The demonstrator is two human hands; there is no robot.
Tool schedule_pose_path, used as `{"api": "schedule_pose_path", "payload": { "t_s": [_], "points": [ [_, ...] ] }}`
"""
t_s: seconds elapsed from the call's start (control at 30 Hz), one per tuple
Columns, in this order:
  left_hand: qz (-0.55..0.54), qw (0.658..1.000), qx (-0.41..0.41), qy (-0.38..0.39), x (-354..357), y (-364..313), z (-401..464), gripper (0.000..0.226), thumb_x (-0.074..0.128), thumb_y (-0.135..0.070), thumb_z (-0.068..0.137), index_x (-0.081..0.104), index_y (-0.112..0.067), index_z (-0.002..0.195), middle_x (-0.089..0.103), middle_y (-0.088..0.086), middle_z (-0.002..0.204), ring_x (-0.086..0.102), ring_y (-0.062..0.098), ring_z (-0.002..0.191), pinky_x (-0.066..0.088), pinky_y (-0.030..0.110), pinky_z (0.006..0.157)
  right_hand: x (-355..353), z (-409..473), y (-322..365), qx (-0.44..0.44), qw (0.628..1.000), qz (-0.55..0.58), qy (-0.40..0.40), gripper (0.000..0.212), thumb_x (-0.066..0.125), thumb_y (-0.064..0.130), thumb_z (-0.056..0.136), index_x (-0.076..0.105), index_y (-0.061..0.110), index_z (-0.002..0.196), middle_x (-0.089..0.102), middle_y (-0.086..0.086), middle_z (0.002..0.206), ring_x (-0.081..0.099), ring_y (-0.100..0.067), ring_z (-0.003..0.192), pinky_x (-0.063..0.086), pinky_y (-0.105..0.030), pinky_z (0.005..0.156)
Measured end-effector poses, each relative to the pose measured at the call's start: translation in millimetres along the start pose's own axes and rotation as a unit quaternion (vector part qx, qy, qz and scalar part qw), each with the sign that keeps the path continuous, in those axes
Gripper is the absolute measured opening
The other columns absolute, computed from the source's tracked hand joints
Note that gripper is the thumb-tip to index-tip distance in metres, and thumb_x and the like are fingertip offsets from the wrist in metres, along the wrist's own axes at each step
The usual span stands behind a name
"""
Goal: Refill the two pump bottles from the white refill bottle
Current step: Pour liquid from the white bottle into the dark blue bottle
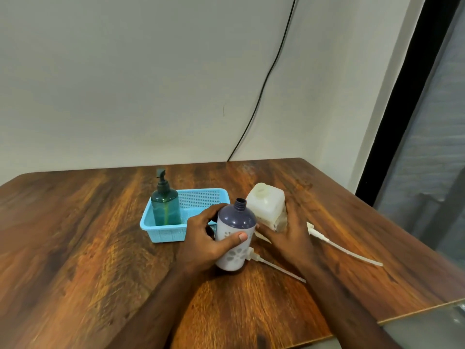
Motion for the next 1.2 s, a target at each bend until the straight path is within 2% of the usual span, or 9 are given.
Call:
{"api": "schedule_pose_path", "payload": {
  "t_s": [0.17,0.23,0.33,0.47,0.57,0.67,0.8,1.0,1.2],
  "points": [
    [0.008,1.0,0.012,0.009,-1,-4,-6,0.048,0.083,-0.046,0.064,0.062,-0.043,0.107,0.069,-0.029,0.105,0.066,-0.002,0.097,0.048,0.007,0.074,-1,-2,11,-0.038,0.997,-0.062,-0.012,0.08,0.076,0.05,0.083,0.027,0.045,0.146,0.04,0.008,0.153,0.044,-0.015,0.135,0.045,-0.043,0.108],
    [0.007,1.0,0.007,0.008,-3,-2,-7,0.048,0.083,-0.047,0.064,0.064,-0.042,0.107,0.07,-0.026,0.105,0.066,0.0,0.098,0.05,0.009,0.075,-2,-3,16,-0.06,0.993,-0.095,-0.015,0.077,0.075,0.046,0.084,0.024,0.05,0.141,0.038,0.008,0.153,0.043,-0.014,0.132,0.042,-0.039,0.107],
    [0.009,1.0,0.0,0.011,-2,2,-8,0.049,0.084,-0.048,0.064,0.067,-0.035,0.109,0.072,-0.02,0.104,0.068,0.005,0.097,0.052,0.014,0.075,-6,-2,25,-0.111,0.987,-0.116,-0.029,0.075,0.075,0.048,0.083,0.019,0.067,0.129,0.043,0.014,0.141,0.046,-0.01,0.121,0.045,-0.031,0.096],
    [0.017,1.0,-0.003,0.006,-3,0,-7,0.047,0.083,-0.051,0.063,0.066,-0.041,0.106,0.071,-0.025,0.104,0.067,0.002,0.097,0.051,0.012,0.074,-12,4,30,-0.149,0.979,-0.131,-0.038,0.071,0.077,0.045,0.082,0.028,0.059,0.131,0.045,0.02,0.128,0.053,-0.006,0.108,0.045,-0.022,0.087],
    [0.013,1.0,0.0,-0.002,-4,-1,-7,0.045,0.083,-0.049,0.063,0.065,-0.044,0.103,0.071,-0.024,0.103,0.068,0.003,0.096,0.051,0.012,0.073,-14,6,36,-0.182,0.971,-0.148,-0.039,0.074,0.081,0.04,0.081,0.028,0.058,0.13,0.043,0.022,0.125,0.05,0.002,0.107,0.041,-0.016,0.083],
    [0.008,1.0,-0.001,-0.006,-5,-1,-7,0.044,0.085,-0.047,0.063,0.066,-0.044,0.102,0.072,-0.023,0.102,0.068,0.003,0.095,0.051,0.012,0.072,-17,8,40,-0.194,0.966,-0.166,-0.042,0.072,0.079,0.045,0.079,0.028,0.064,0.127,0.043,0.022,0.125,0.049,0.003,0.103,0.043,-0.022,0.087],
    [0.006,1.0,-0.001,-0.003,-6,-1,-7,0.045,0.09,-0.033,0.064,0.066,-0.043,0.101,0.072,-0.024,0.101,0.068,0.002,0.094,0.051,0.011,0.073,-19,8,43,-0.198,0.964,-0.176,-0.035,0.068,0.076,0.048,0.078,0.032,0.056,0.13,0.049,0.014,0.129,0.052,-0.008,0.103,0.05,-0.034,0.091],
    [0.007,1.0,-0.001,-0.001,-6,1,-6,0.045,0.084,-0.05,0.062,0.068,-0.04,0.102,0.073,-0.021,0.1,0.069,0.004,0.093,0.054,0.016,0.073,-23,12,55,-0.221,0.957,-0.188,-0.019,0.07,0.072,0.049,0.076,0.031,0.049,0.134,0.051,-0.001,0.141,0.048,-0.015,0.116,0.045,-0.057,0.102],
    [0.011,1.0,-0.002,-0.002,-7,1,-5,0.042,0.084,-0.051,0.062,0.068,-0.042,0.1,0.072,-0.024,0.099,0.068,0.002,0.091,0.053,0.014,0.072,-26,17,61,-0.251,0.945,-0.208,-0.026,0.07,0.074,0.044,0.075,0.037,0.042,0.134,0.051,-0.005,0.14,0.046,-0.019,0.118,0.047,-0.062,0.096]
  ]
}}
Point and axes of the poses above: each hand's wrist, its own z-axis towards the middle knuckle, its own x-axis out of the palm, y = z × x, the point moved 6 cm from there along z, towards the middle knuckle
